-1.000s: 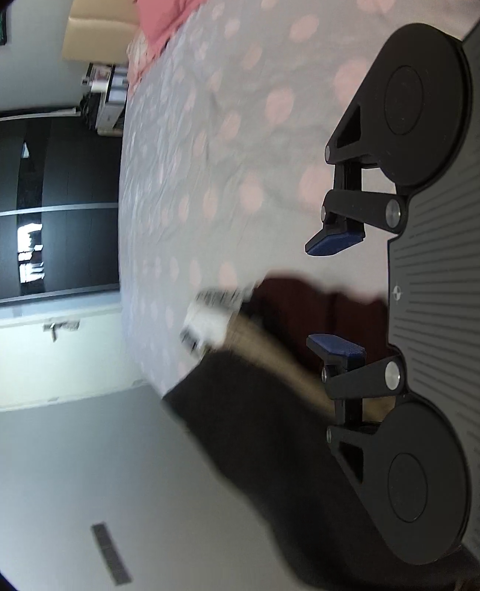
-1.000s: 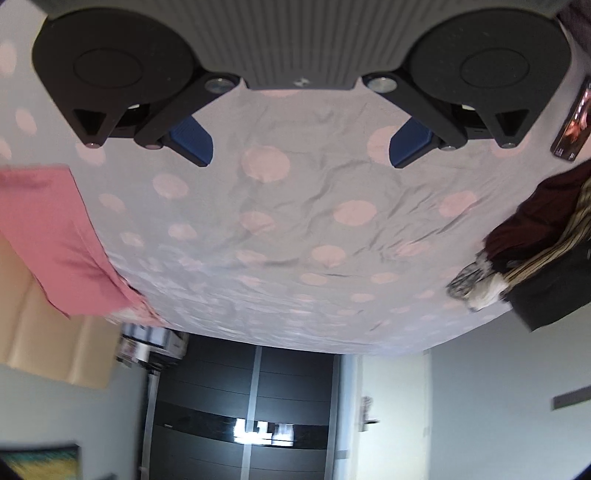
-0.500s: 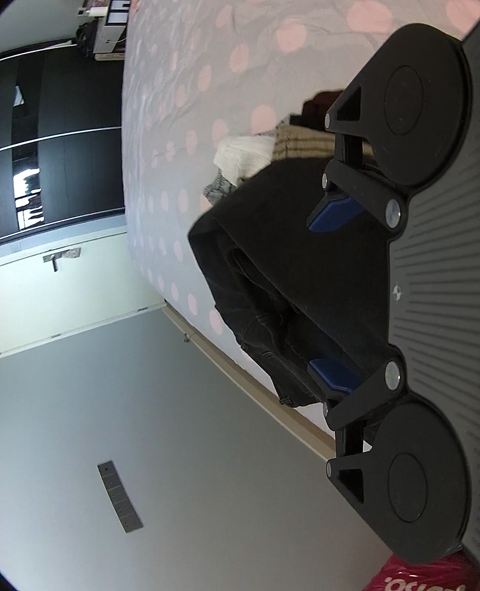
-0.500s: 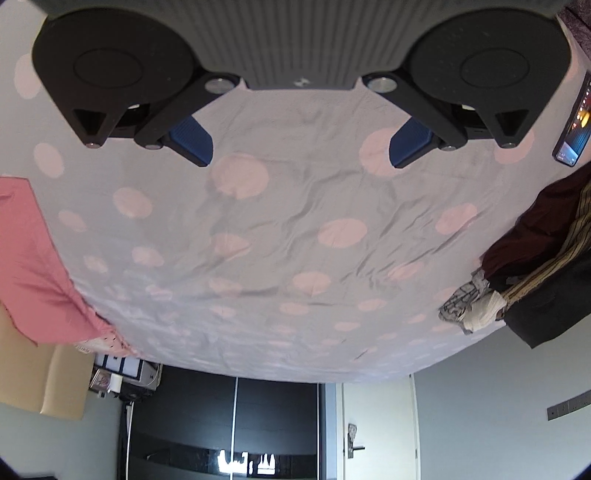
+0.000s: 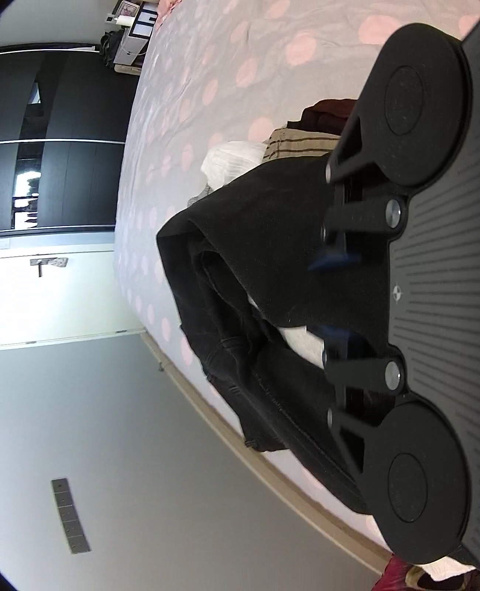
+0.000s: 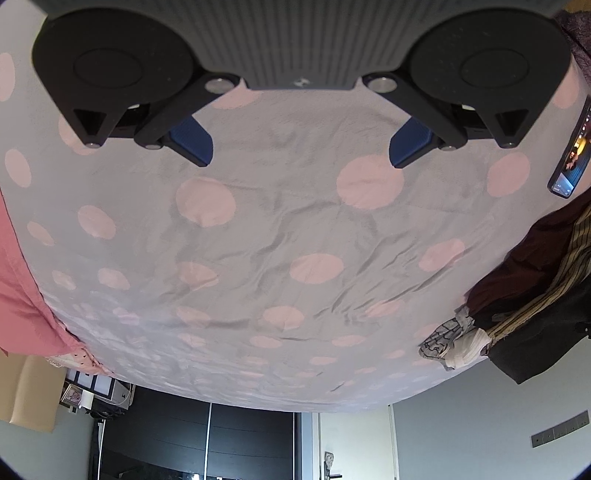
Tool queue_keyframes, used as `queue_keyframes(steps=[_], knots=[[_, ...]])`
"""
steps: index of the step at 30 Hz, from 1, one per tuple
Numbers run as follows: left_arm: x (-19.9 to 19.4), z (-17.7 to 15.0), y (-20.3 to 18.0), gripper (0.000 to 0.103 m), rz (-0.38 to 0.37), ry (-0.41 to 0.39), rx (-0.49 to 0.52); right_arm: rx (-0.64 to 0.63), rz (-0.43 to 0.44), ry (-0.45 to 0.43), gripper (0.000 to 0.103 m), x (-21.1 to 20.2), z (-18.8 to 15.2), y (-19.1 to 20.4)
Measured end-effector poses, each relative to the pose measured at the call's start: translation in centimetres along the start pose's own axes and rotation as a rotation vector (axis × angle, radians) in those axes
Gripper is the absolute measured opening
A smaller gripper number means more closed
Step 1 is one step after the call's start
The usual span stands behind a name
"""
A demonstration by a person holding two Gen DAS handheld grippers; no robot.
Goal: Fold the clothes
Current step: 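Reach the left tool to the black jeans on the pile and close it, then lift the black jeans with the left tool while the right tool grasps them too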
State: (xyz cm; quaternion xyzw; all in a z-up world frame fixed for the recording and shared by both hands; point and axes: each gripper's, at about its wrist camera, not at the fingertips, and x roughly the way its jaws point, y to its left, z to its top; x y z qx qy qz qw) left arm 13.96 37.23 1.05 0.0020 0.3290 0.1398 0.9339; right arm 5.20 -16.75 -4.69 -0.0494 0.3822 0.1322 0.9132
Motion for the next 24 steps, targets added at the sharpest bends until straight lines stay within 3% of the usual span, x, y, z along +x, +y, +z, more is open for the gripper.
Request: queue_keyframes(steps=[3,6,12,22,24], knots=[[-1.5,0.0,-0.5,0.006,-0.011,-0.041,-0.011,-0.014,-0.006,-0.006,0.103,-0.3,-0.1,0.2],[-3.6,0.7,-2.1,0.003,-0.055,-0.096,0.024,-0.011,-0.008,-0.009,0.103,-0.7,-0.2,0.3],[-8.3,2.9,-8.0,0.002,-0.231,-0.221,0.088,-0.032,0.005,-0.033,0.103,-1.6,-0.2,0.8],[-13.6,4.4,-15.3,0.002,-0.448,-0.334,0.181,-0.048,0.001,-0.087,0.103,-3.3,0.1,0.9],[-14.8,3.9,-16.7,0.001,-0.548,-0.365,0.214,-0.043,-0.001,-0.09,0.103,-3.3,0.3,0.8]])
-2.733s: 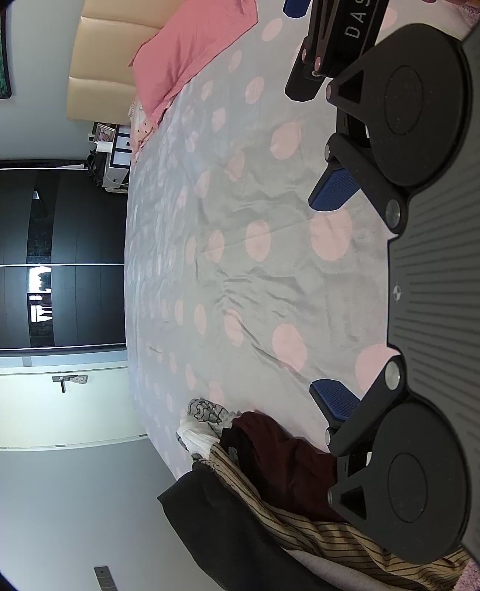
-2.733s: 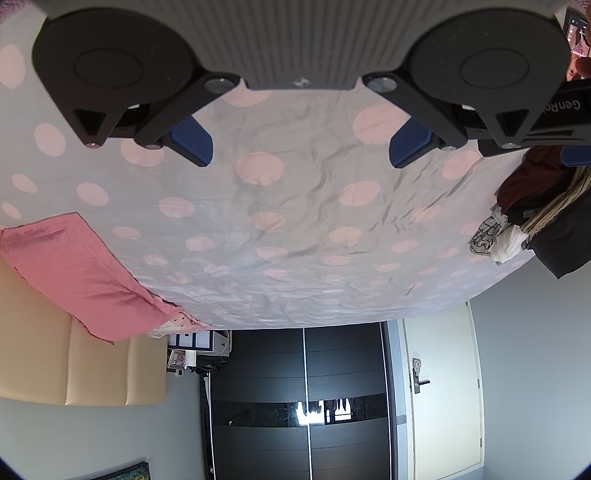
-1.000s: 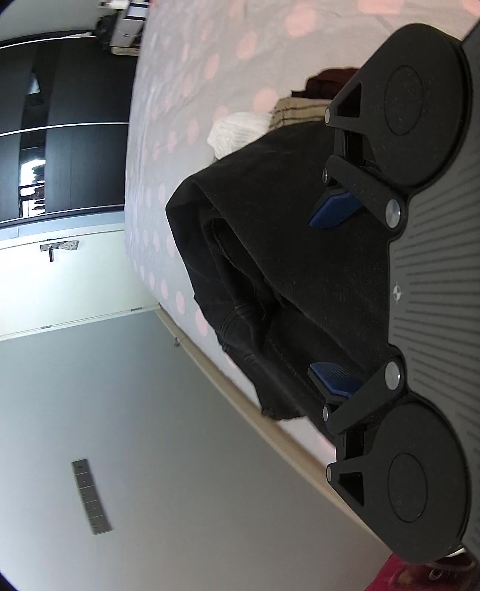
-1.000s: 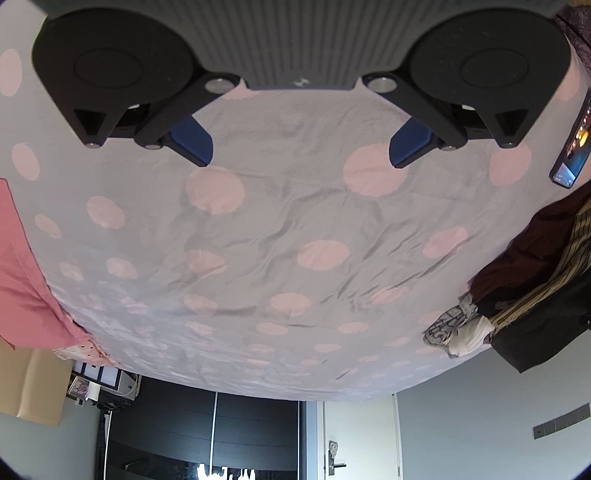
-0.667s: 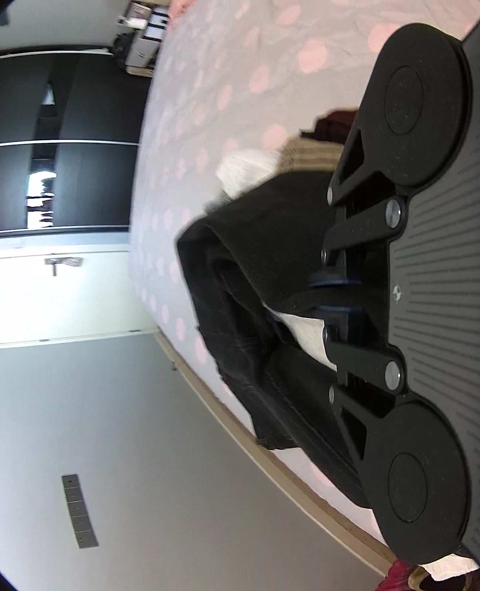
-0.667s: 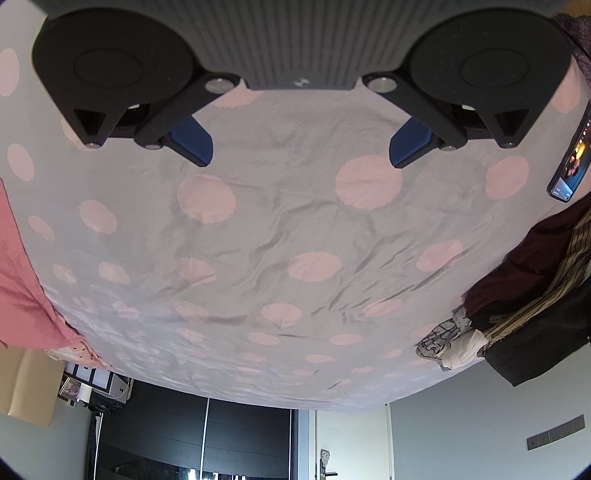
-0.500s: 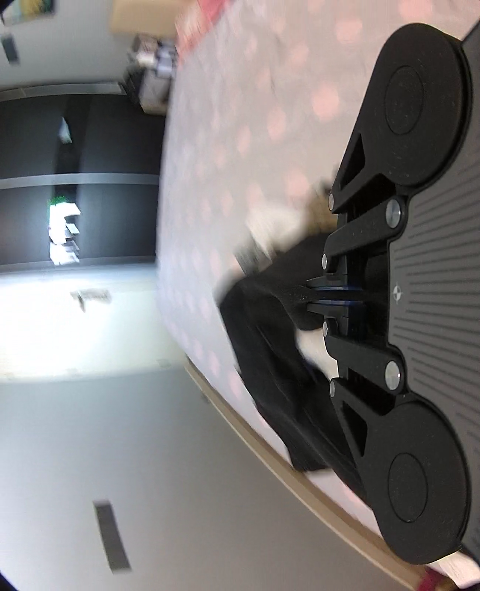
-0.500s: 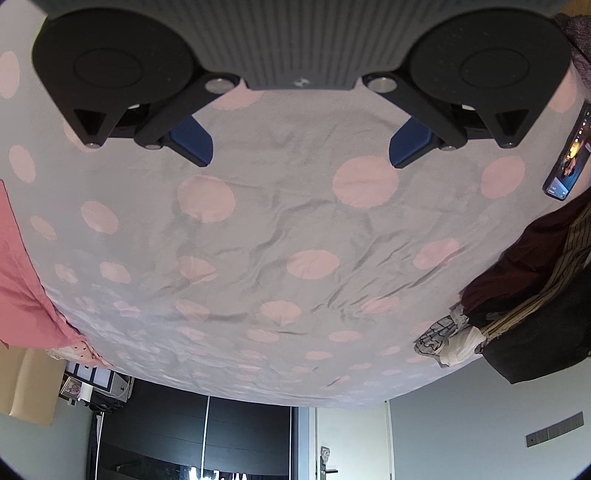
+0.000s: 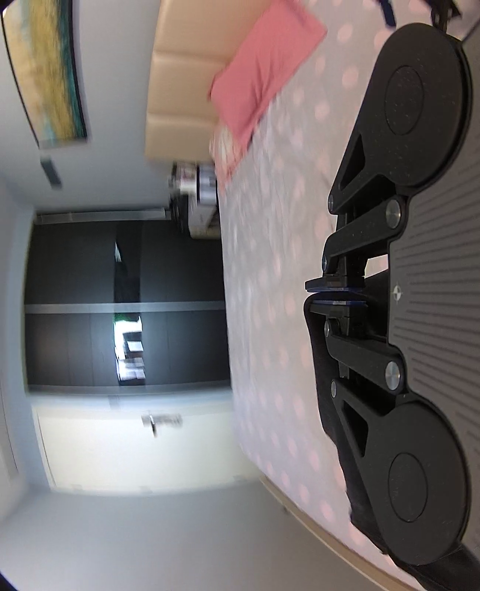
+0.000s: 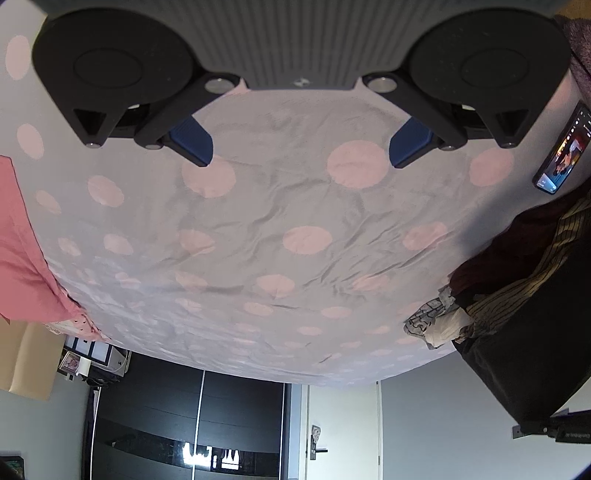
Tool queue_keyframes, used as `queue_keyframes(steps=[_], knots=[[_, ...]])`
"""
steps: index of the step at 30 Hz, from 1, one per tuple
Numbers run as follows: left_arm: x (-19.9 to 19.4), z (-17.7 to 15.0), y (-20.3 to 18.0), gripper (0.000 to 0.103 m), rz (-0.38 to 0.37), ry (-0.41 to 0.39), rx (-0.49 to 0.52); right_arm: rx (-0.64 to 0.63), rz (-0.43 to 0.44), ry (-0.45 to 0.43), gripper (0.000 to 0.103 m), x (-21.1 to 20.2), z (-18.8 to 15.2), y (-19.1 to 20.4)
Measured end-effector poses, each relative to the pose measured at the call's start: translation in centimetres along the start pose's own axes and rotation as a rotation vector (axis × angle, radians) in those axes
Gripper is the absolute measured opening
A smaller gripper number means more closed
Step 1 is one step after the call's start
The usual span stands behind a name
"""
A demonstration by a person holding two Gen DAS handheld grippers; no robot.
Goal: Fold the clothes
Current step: 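Lift the black jeans with the left tool while the right tool grasps them too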
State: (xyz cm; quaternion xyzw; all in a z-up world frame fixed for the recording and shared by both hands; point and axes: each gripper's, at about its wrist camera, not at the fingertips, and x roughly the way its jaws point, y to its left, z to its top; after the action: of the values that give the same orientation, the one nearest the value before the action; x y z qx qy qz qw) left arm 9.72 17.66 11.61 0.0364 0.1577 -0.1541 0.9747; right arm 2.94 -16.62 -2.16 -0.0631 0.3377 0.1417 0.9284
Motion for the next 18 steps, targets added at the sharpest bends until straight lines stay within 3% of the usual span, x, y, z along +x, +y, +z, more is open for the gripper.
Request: queue_keyframes(steps=[2,3,5,7,12,18], knots=[[-1.3,0.5,-2.3,0.0,-0.227,-0.099,0.033,0.001,-0.005,-0.005,0.103,0.0,0.2,-0.1],[-1.9,1.2,-4.6,0.0,-0.275,-0.13,0.075,0.001,-0.008,-0.008,0.103,-0.1,0.3,-0.1],[-2.5,2.3,-9.3,0.0,-0.282,-0.14,0.175,0.001,-0.016,-0.012,0.103,-0.1,0.5,-0.2],[-1.4,2.1,-11.4,0.0,-0.336,-0.062,0.197,0.006,-0.023,-0.014,0.103,-0.3,0.5,-0.3],[2.4,0.1,-11.4,0.0,-0.274,0.108,0.196,0.0,-0.038,-0.03,0.103,-1.1,0.1,-0.6],[2.8,-1.4,-8.3,0.0,-0.144,0.15,0.168,-0.002,-0.016,-0.027,0.103,-1.4,0.1,-0.1]])
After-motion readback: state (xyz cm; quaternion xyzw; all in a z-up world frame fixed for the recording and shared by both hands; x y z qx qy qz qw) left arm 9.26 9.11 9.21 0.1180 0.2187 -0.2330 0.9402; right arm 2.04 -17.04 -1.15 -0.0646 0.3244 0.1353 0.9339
